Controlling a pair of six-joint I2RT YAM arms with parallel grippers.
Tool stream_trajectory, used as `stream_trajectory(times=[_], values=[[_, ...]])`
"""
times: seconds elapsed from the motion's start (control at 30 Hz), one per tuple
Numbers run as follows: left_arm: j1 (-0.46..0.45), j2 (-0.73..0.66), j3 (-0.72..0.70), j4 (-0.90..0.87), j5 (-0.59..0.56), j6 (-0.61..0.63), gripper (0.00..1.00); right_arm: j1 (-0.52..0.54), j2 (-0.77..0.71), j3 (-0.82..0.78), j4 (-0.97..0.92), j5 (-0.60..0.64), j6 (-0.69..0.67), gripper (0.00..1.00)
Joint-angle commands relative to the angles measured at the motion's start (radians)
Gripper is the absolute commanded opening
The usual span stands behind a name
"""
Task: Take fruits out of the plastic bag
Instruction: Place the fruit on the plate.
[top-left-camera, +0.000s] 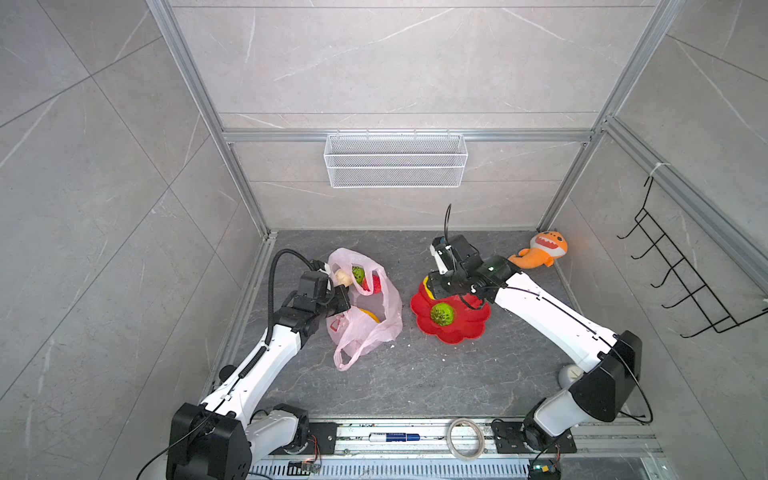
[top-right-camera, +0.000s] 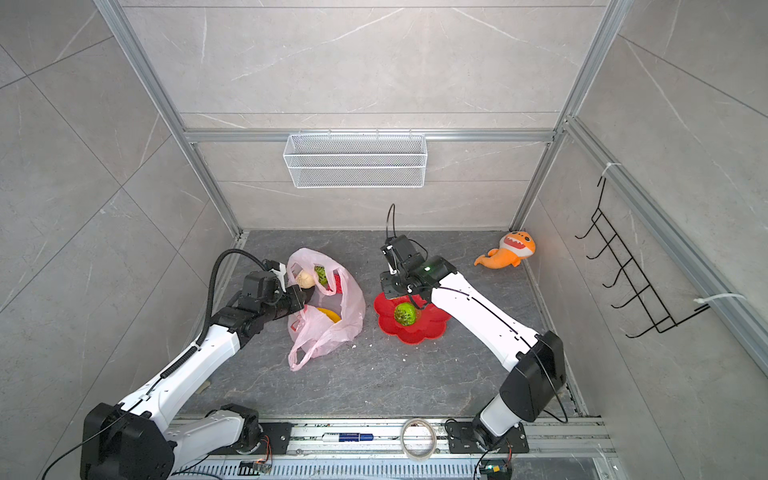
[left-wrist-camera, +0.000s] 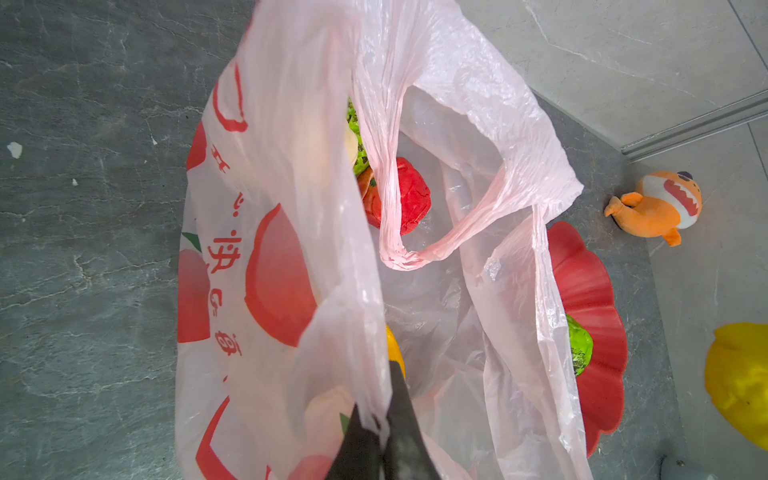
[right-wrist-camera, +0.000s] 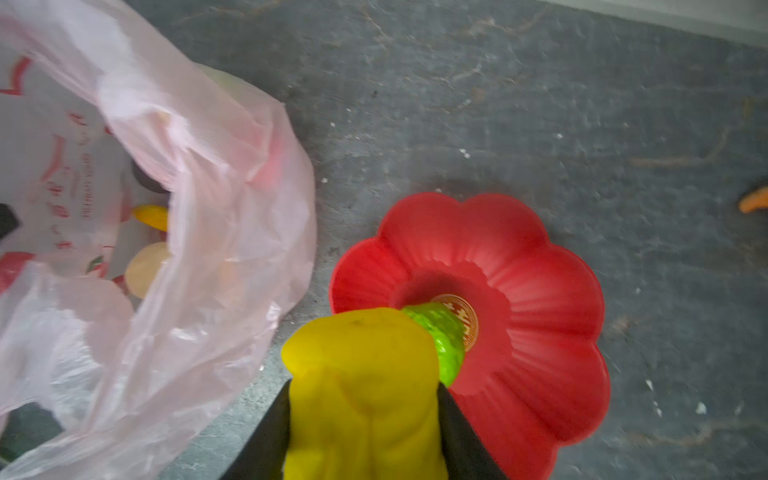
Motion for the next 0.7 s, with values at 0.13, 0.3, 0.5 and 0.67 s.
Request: stream_trajectory(times=[0.13, 0.3, 0.5, 0.67], values=[[-0.004, 0.012, 0.048, -0.005, -0.009, 0.029, 0.0, -0.085, -0.052, -0.123, 0.057, 0.01, 0.029, 0.2], [-0.003, 0.008, 0.055, -0.021, -0.015, 0.027, 0.0, -0.114, -0.02, -0.157, 0.09, -0.001, 0.031, 0.2], [-0.003, -0.003, 0.057, -0.038, -0.028, 0.023, 0.0, -0.141, 0.039, -0.18, 0.13, 0.003, 0.04, 0.2], [-0.003, -0.006, 0.054, -0.044, -0.033, 0.02, 0.0, -0.169, 0.089, -0.176, 0.144, 0.02, 0.036, 0.21]])
